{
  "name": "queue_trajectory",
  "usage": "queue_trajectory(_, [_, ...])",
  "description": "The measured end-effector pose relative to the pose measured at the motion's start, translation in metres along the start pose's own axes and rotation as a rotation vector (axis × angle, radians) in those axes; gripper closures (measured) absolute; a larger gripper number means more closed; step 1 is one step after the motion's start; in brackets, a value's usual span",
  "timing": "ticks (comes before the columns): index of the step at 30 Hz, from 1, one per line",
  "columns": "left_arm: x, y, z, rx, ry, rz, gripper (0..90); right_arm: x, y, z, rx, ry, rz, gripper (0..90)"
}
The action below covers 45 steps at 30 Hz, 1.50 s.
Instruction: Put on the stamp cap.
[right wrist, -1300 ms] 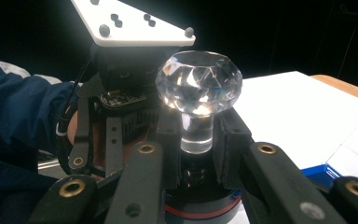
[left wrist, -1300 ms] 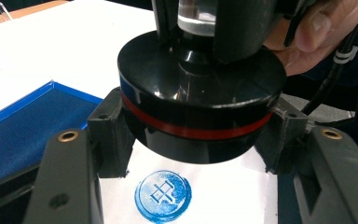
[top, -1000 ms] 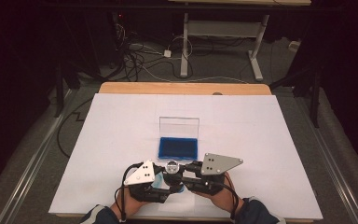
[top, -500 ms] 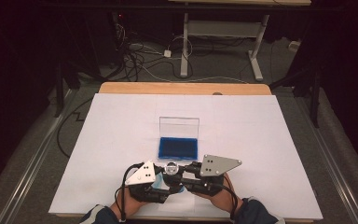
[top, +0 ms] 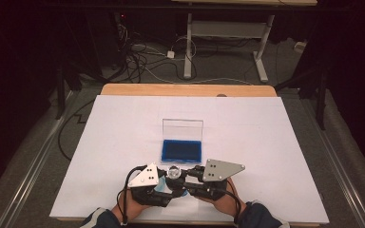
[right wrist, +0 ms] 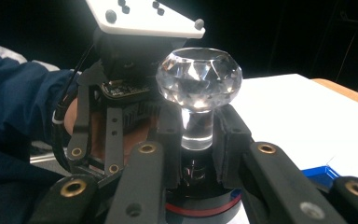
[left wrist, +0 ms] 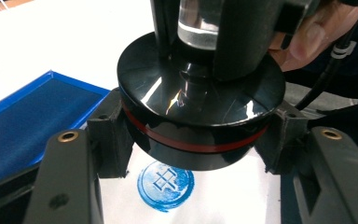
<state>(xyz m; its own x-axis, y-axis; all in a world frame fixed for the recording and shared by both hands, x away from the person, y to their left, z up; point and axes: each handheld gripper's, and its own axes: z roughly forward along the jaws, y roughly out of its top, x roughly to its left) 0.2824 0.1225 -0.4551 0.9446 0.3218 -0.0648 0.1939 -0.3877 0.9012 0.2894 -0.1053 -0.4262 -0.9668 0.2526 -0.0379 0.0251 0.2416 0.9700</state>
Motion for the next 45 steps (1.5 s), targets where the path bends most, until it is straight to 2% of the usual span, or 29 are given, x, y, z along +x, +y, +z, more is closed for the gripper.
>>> queue_trajectory(5, [0.002, 0.000, -0.001, 0.000, -0.003, 0.009, 36.2, 0.000, 0.000, 0.000, -0.002, 0.002, 0.003, 75.2])
queue_trajectory(13, [0.002, 0.000, -0.002, -0.003, -0.013, 0.000, 36.2, -0.001, -0.002, 0.000, -0.019, 0.010, 0.014, 75.2])
queue_trajectory(17, [0.002, -0.001, -0.001, -0.008, -0.028, -0.022, 36.3, 0.000, -0.003, 0.001, -0.015, 0.004, 0.007, 75.2])
queue_trajectory(27, [0.003, 0.000, -0.002, 0.002, -0.040, -0.028, 36.2, 0.001, -0.005, 0.002, -0.032, 0.004, 0.005, 75.2])
queue_trajectory(28, [0.003, -0.001, -0.001, -0.012, -0.052, -0.044, 36.2, 0.001, -0.005, 0.002, -0.032, 0.000, 0.003, 75.3])
queue_trajectory(31, [0.003, 0.000, -0.002, -0.004, -0.046, -0.017, 36.1, 0.001, -0.004, 0.001, -0.031, 0.011, -0.004, 75.1])
queue_trajectory(33, [0.003, -0.001, -0.001, -0.007, -0.051, -0.026, 36.1, 0.000, -0.004, 0.001, -0.037, 0.013, 0.001, 75.1])
queue_trajectory(34, [0.004, -0.001, 0.000, 0.007, -0.053, -0.014, 36.1, 0.000, -0.004, 0.001, -0.030, 0.014, -0.005, 75.1])
queue_trajectory(38, [0.002, -0.002, 0.001, 0.031, -0.021, 0.010, 35.9, 0.000, -0.008, 0.001, -0.024, 0.021, -0.012, 74.9])
queue_trajectory(40, [0.002, -0.003, 0.002, 0.029, -0.020, 0.002, 35.8, -0.001, -0.010, 0.002, -0.023, 0.019, -0.005, 74.9])
queue_trajectory(45, [0.001, -0.004, 0.001, 0.037, 0.008, 0.026, 35.7, -0.001, -0.010, 0.002, -0.023, 0.013, -0.004, 75.0])
